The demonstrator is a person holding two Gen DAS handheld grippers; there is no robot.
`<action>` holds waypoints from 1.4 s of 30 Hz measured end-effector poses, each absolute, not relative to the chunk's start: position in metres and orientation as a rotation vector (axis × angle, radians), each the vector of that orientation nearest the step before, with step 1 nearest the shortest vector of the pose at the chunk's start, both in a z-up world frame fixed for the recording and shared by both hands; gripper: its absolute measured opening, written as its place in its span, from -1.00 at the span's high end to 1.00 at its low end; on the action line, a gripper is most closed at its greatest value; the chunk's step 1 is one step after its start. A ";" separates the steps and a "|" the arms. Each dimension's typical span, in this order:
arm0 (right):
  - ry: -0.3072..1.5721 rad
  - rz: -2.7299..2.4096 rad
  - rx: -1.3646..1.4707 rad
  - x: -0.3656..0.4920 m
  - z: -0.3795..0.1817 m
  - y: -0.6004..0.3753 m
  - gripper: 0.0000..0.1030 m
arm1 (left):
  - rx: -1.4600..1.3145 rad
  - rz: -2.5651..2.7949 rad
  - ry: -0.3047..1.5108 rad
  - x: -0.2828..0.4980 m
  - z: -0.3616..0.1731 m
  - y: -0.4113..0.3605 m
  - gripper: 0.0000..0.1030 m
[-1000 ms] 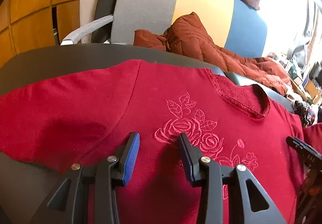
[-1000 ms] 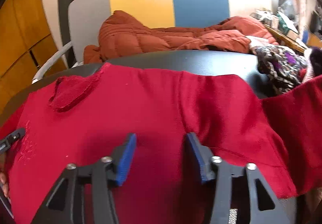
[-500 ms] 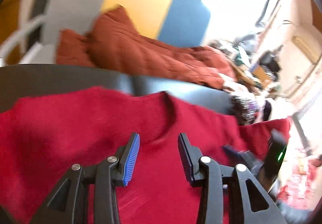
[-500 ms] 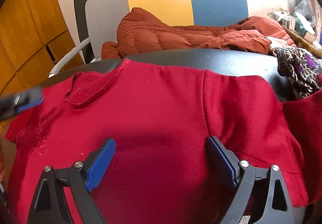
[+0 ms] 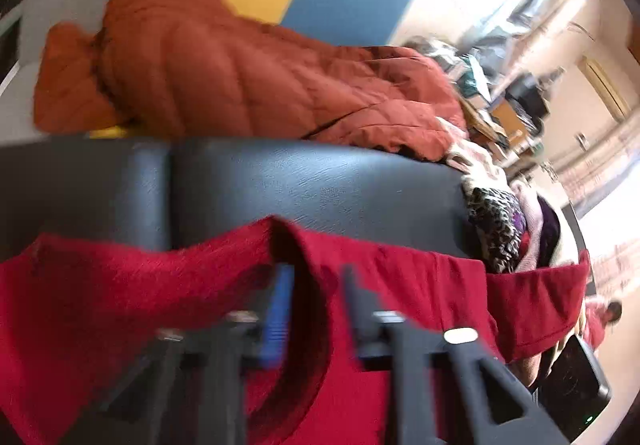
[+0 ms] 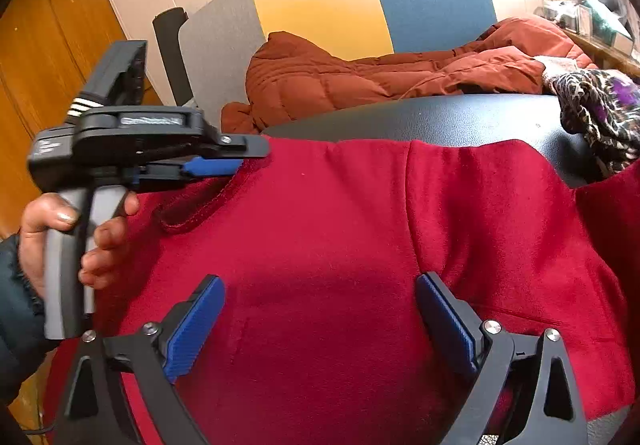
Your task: Fold clothes
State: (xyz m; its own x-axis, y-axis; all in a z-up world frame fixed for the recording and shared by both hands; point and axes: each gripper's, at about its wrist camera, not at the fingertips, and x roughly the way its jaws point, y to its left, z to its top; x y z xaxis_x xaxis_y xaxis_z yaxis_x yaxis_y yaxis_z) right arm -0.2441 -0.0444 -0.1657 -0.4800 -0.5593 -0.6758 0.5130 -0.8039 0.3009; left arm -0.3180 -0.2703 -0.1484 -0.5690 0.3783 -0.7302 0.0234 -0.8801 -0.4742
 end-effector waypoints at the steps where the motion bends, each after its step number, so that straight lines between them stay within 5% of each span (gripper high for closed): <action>1: -0.076 -2.269 1.064 -0.244 -0.166 -0.044 -0.90 | -1.314 2.562 -0.612 -0.320 -0.146 -0.267 0.96; 8: -0.050 -2.279 1.068 -0.244 -0.166 -0.048 -0.90 | -1.304 2.695 -0.449 -0.329 -0.161 -0.255 0.92; 12: -0.033 -2.283 1.072 -0.244 -0.167 -0.049 -0.90 | -1.290 2.708 -0.564 -0.313 -0.151 -0.274 0.61; 24: 0.047 -2.303 1.089 -0.243 -0.168 -0.057 -0.94 | -1.221 3.019 -0.802 -0.207 -0.146 -0.370 0.59; 29: 0.185 -2.323 1.116 -0.241 -0.170 -0.073 -1.00 | -1.179 3.067 -0.980 -0.175 -0.164 -0.402 0.64; 34: 0.263 -2.331 1.119 -0.245 -0.171 -0.085 -1.00 | -1.114 3.063 -1.185 -0.154 -0.179 -0.429 0.97; 42: 0.294 -2.309 1.102 -0.254 -0.171 -0.100 -1.00 | -1.071 3.089 -1.312 -0.137 -0.181 -0.442 0.97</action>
